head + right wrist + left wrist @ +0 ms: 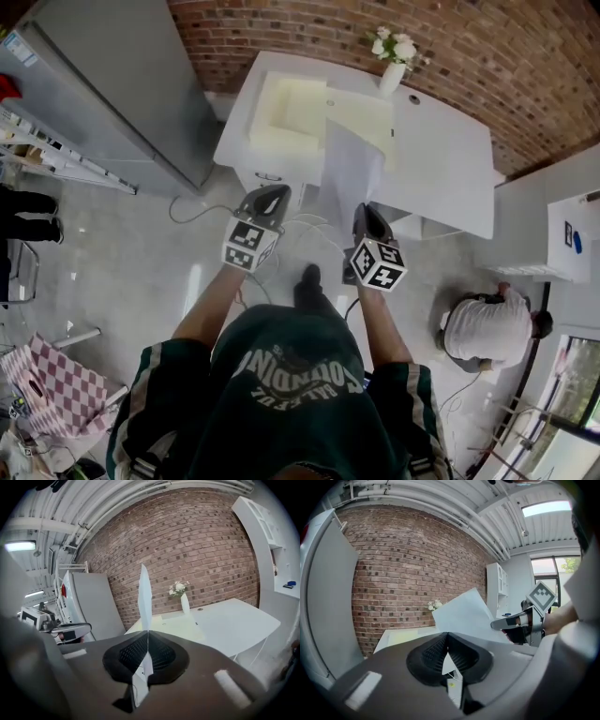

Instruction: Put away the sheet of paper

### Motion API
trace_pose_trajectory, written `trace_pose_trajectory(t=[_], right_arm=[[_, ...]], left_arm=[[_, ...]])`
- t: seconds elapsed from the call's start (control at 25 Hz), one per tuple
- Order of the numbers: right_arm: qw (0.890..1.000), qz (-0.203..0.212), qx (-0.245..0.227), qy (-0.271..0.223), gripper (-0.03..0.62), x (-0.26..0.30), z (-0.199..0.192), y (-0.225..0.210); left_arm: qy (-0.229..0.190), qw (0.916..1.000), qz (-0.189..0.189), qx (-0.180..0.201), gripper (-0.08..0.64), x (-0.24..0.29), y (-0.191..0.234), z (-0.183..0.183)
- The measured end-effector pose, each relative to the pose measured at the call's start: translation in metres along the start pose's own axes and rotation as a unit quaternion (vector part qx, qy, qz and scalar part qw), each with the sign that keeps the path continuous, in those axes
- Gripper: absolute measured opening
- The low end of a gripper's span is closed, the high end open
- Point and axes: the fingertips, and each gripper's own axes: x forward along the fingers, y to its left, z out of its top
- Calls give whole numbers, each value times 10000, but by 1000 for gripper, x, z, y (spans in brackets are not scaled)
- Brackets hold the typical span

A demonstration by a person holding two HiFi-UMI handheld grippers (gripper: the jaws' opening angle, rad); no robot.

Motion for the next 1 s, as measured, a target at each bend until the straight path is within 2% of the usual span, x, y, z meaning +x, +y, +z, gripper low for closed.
trace_pose_trajectory(t=[0.52,1.0], right_arm=[[9979,621,-41,155,2,69,50,-57],[9963,823,120,221,2,109,70,-75]], left_arm=[[146,9977,664,-78,11,71,11,15],[177,9957,894,-150,11,101,29,19]])
